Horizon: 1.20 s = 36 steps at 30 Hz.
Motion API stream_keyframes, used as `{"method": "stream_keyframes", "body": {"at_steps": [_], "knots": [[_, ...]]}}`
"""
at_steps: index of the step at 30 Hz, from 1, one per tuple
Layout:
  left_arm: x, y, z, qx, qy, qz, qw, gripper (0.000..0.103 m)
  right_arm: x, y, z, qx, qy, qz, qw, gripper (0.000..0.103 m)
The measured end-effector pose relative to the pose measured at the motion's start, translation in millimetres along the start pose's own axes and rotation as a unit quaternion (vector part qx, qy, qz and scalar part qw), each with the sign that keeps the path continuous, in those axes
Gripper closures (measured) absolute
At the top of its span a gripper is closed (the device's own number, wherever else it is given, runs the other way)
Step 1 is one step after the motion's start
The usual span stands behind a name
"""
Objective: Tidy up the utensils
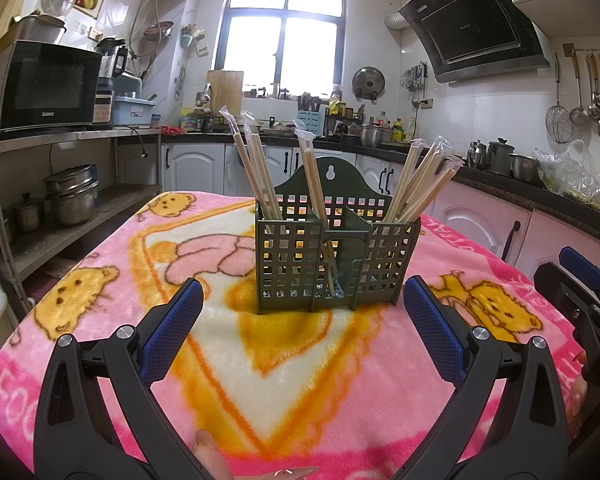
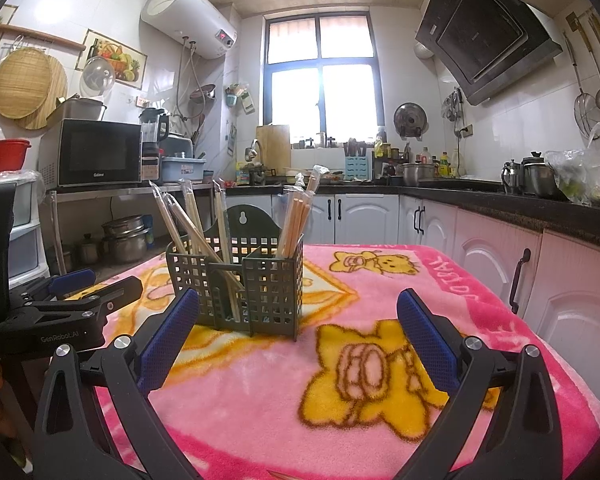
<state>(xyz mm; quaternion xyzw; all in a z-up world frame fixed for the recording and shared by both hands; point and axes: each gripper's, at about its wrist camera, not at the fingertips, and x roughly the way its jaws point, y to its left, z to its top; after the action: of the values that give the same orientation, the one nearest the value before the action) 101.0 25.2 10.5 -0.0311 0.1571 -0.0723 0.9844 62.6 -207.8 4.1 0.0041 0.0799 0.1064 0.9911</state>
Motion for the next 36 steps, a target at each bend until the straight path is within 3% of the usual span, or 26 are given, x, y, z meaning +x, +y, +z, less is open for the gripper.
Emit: {"method": "stream_keyframes", "body": {"at_steps": [36], "knots": [[5.1,4.0,0.4,-0.019,0.020,0.005,0.9996,0.011,0.7,-2.7,1.0,0.001,0.004,0.001,1.000,0.006]]}}
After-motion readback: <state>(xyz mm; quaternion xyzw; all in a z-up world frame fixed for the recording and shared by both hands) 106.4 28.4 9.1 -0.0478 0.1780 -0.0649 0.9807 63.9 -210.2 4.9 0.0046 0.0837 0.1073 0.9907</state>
